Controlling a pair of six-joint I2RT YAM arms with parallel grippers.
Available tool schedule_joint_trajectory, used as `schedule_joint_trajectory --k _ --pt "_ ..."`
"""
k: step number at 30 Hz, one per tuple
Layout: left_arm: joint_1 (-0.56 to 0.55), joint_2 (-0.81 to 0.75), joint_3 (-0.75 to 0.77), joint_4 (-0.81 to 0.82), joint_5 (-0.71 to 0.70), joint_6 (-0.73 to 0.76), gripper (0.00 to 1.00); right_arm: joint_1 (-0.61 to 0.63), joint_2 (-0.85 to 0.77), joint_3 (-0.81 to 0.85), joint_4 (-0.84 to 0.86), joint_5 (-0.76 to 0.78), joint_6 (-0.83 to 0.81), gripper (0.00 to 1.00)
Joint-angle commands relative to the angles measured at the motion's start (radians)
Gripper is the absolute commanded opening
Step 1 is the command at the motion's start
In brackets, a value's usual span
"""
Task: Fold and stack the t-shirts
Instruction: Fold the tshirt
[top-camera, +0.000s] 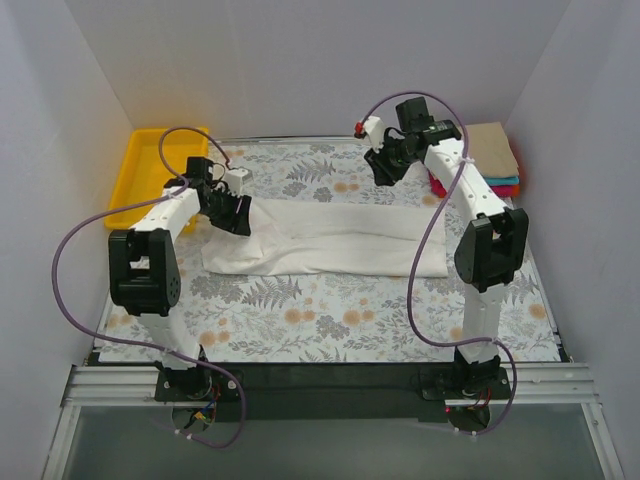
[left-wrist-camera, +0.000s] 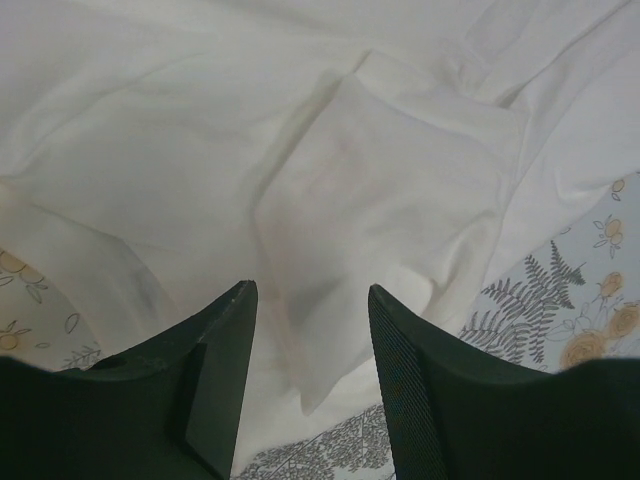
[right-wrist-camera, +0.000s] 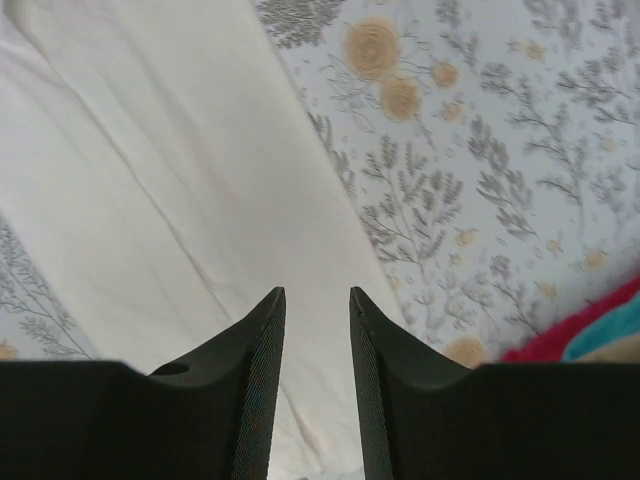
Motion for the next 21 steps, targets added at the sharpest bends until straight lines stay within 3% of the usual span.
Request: schedule_joint_trajectory --k 1,10,13,14,15,21 --pt "-0.004 0.014 0.014 0.017 0.071 -0.065 0.46 0.025 0.08 0.007 -0.062 -0.099 0.113 0.33" --pt "-0.009 0.103 0.086 -0.015 0.105 -0.077 0.4 0.023 0.045 -0.111 -0.051 -0.101 0.109 0.32" --pt "-0.01 0.12 0.117 -0.041 0.123 -0.077 0.2 0.013 0.029 -0.135 -0.049 -0.093 0.095 0.31" --pt "-0.01 0.123 0.126 -0.041 0.123 -0.077 0.04 0.009 0.022 -0.144 -0.048 -0.092 0.089 0.31" --pt "-0.01 0.125 0.138 -0.047 0.125 -0.077 0.0 0.003 0.017 -0.151 -0.049 -0.089 0.086 0.29" --pt "-0.038 0.129 0.261 -0.044 0.062 -0.037 0.0 -0.056 -0.032 -0.239 -0.046 -0.075 0.058 0.27"
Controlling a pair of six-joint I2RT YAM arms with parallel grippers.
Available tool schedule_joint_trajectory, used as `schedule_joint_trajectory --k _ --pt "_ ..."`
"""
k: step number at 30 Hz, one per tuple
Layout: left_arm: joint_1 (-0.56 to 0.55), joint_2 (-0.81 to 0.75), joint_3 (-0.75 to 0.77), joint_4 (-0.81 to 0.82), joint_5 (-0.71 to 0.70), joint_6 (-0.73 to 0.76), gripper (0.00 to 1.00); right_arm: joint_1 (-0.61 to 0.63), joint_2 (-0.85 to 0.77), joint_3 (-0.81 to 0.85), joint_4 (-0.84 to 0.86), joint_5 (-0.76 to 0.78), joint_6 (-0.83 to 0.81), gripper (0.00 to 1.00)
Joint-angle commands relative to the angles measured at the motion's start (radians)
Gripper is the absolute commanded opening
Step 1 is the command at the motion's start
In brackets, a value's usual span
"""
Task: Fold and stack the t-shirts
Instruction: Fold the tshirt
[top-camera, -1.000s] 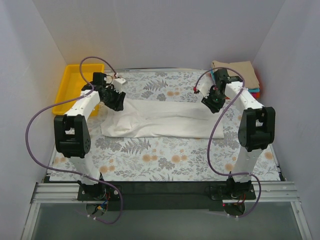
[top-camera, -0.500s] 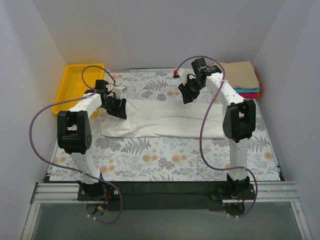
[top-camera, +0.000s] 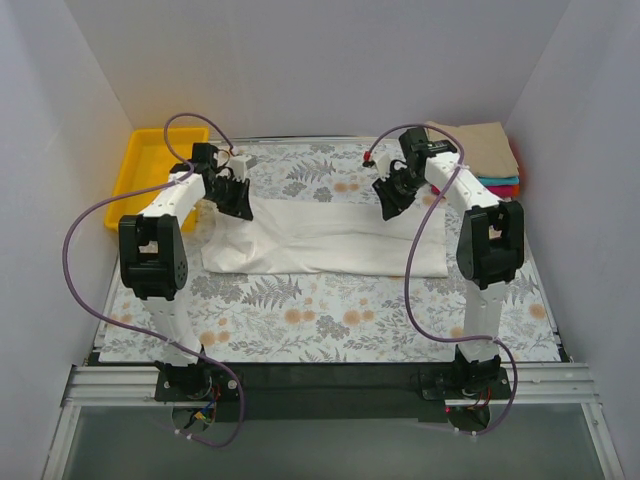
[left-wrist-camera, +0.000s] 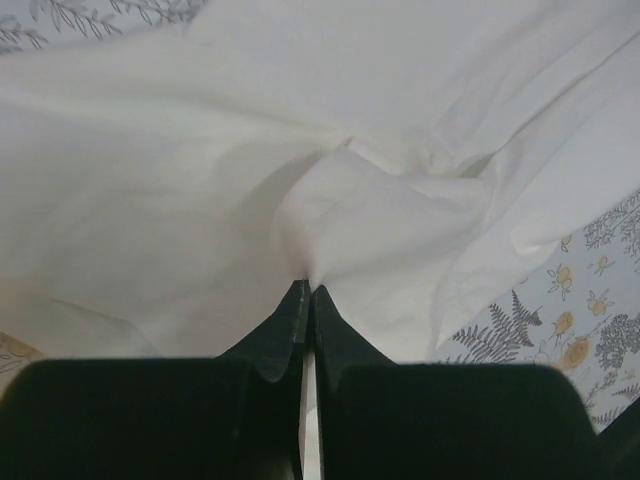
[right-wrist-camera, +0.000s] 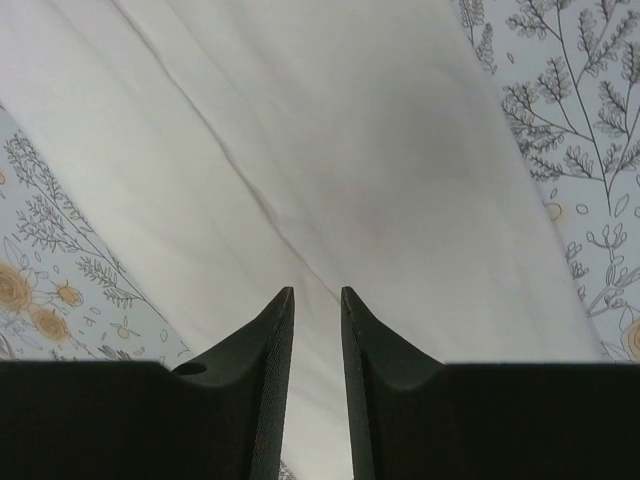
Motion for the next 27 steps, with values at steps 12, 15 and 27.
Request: schedule_joint_trajectory --k 12,15,27 --pt "-0.112 0.111 0.23 0.047 -0.108 0.066 0.0 -0.111 -0.115 -0.121 -0.006 0.011 -0.055 0.28" --pt "-0.135 0.126 0.23 0.077 -0.128 0.076 0.0 -0.113 -0.113 -0.135 -0.006 0.017 -0.058 0.28" --pt "-0.141 0.027 0.112 0.155 -0.232 0.007 0.42 -0.114 -0.053 -0.159 0.031 0.087 -0.055 0.26"
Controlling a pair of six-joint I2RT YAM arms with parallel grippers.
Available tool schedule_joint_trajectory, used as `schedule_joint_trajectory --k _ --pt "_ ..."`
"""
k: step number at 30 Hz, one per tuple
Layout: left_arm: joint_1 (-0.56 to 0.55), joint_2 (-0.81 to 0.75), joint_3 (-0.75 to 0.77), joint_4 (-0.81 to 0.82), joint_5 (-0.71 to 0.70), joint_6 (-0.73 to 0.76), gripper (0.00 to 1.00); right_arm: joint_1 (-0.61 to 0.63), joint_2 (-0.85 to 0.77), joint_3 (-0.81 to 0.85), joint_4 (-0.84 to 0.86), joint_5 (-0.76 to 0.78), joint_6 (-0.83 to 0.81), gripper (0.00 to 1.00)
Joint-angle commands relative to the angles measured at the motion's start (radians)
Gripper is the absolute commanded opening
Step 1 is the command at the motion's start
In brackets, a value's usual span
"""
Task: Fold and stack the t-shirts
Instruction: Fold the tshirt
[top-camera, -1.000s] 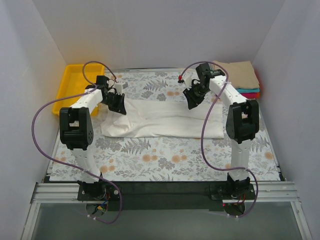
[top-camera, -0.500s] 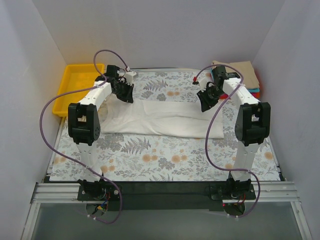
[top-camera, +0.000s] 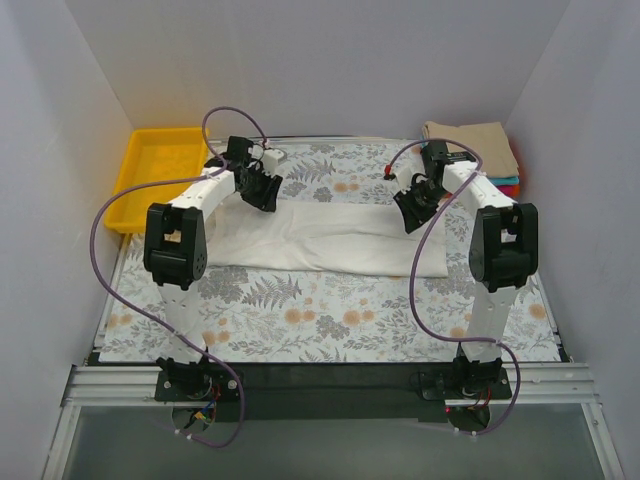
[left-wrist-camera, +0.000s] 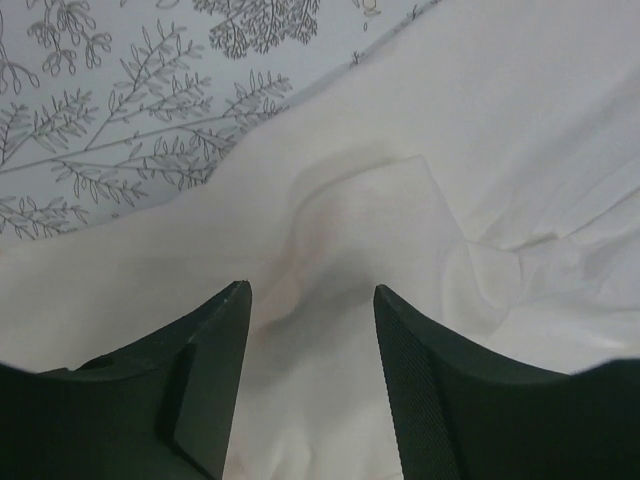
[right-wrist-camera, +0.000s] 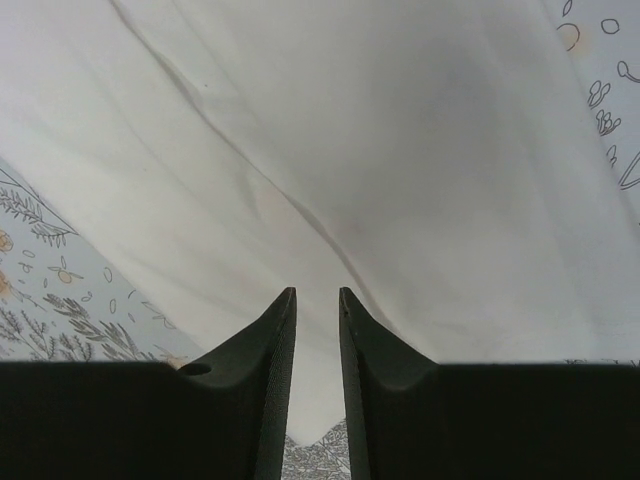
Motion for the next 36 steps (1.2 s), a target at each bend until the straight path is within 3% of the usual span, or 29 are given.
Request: schedule_joint_trajectory --k 1,7,12,14,22,25,27,28,29,31,33,34,36 --pt "0.014 -0.174 -0.071 0.025 -0.032 -0.043 0.51 0.001 0.023 0.028 0.023 0.034 0.003 0.26" --pt "0.014 -0.305 -0.263 0.005 -0.065 -0.137 0.48 0.006 0.071 -0.022 0.063 0.082 0.029 0.25" --pt "0.012 -0.311 -0.352 0.074 -0.085 -0.229 0.36 0.021 0.082 -0.103 0.075 0.125 0.03 0.23" --pt "0.012 -0.259 -0.313 0.099 -0.107 -0.261 0.3 0.038 0.068 -0.191 0.08 0.133 0.023 0.22" --pt "0.014 0.025 -0.101 0.136 -0.164 -0.231 0.24 0.133 -0.042 -0.445 0.068 0.056 0.036 0.2" --pt "0.012 0.199 0.12 0.119 -0.141 -0.173 0.23 0.255 -0.096 -0.516 0.049 -0.048 0.065 0.2" --pt "0.008 0.307 0.303 0.038 -0.112 -0.162 0.26 0.327 -0.133 -0.504 0.02 -0.131 0.079 0.2" --pt "0.001 0.354 0.488 0.001 -0.077 -0.162 0.29 0.379 -0.147 -0.493 0.013 -0.215 0.081 0.2" --pt "-0.002 0.425 0.587 -0.028 -0.069 -0.172 0.36 0.395 -0.179 -0.477 0.006 -0.244 0.085 0.2" --pt "-0.009 0.438 0.701 -0.073 -0.052 -0.172 0.43 0.395 -0.226 -0.418 -0.012 -0.284 0.099 0.21" --pt "-0.012 0.336 0.636 0.003 -0.053 -0.18 0.48 0.379 -0.26 -0.386 -0.021 -0.277 0.099 0.22" --pt "-0.011 0.279 0.494 0.042 -0.052 -0.186 0.5 0.356 -0.277 -0.363 -0.02 -0.248 0.095 0.23" --pt "-0.012 0.126 0.356 0.126 -0.024 -0.192 0.52 0.333 -0.308 -0.345 -0.017 -0.211 0.073 0.24"
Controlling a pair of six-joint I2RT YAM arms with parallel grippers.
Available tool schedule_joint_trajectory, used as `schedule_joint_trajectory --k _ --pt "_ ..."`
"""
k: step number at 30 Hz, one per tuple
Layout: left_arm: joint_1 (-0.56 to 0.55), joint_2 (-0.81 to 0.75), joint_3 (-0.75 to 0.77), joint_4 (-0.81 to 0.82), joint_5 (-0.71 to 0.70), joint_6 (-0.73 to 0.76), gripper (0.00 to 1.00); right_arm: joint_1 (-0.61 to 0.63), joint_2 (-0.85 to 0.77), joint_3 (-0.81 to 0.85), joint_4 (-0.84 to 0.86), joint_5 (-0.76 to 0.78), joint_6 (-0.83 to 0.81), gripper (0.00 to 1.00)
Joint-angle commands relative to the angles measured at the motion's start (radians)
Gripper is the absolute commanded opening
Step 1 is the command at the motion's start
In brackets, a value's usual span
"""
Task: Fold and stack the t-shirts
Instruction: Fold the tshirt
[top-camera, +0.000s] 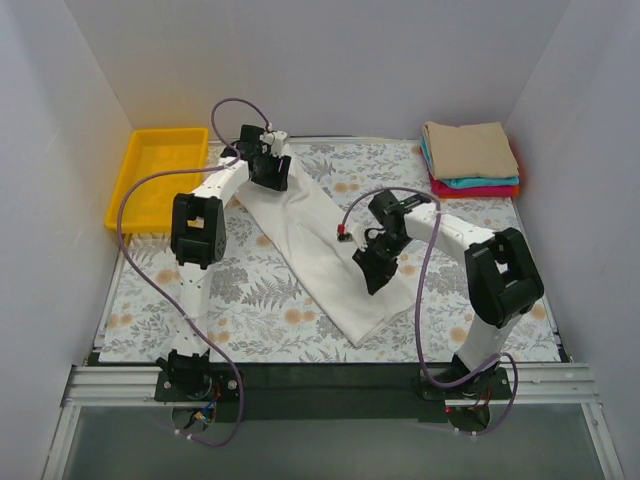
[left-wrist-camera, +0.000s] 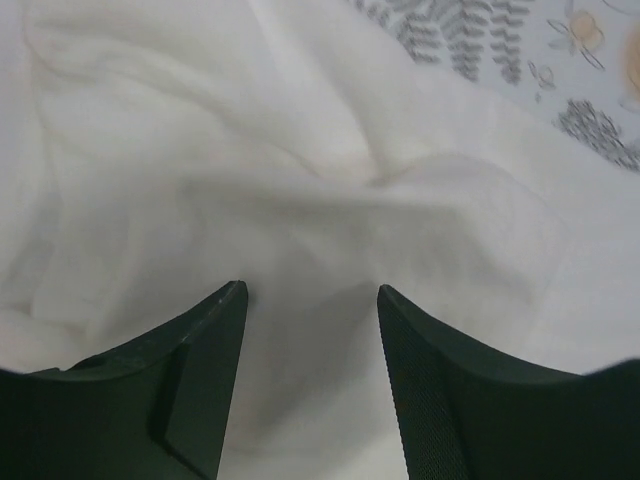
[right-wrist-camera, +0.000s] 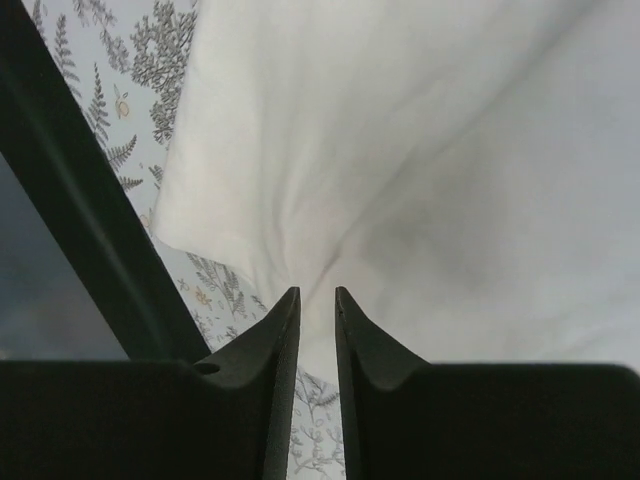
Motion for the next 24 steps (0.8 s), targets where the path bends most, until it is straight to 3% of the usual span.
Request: schedule_joint_trajectory --k 1,5,12,18,24 --pt "-0.01 -0.293 -0.175 0.09 0.058 -0.004 0.52 -0.075 -0.079 0.078 -0.024 0.024 -0.019 0.24" --pt "-0.03 -0.429 -0.438 0.129 0.035 -0.024 0.49 -0.115 -0.024 0.094 0.042 0.107 -0.008 0.23" --pt "-0.035 -0.436 -0.582 0.124 -0.022 -0.067 0.42 -0.122 0.106 0.066 0.131 0.185 0.027 0.17" --pt "-0.035 -0.318 -0.536 0.121 -0.026 -0.076 0.39 -0.097 0.12 -0.031 0.156 0.1 0.065 0.15" --pt "-0.091 -0.154 -0.364 0.07 0.026 -0.032 0.39 -0.01 0.137 -0.124 0.206 -0.092 0.168 0.15"
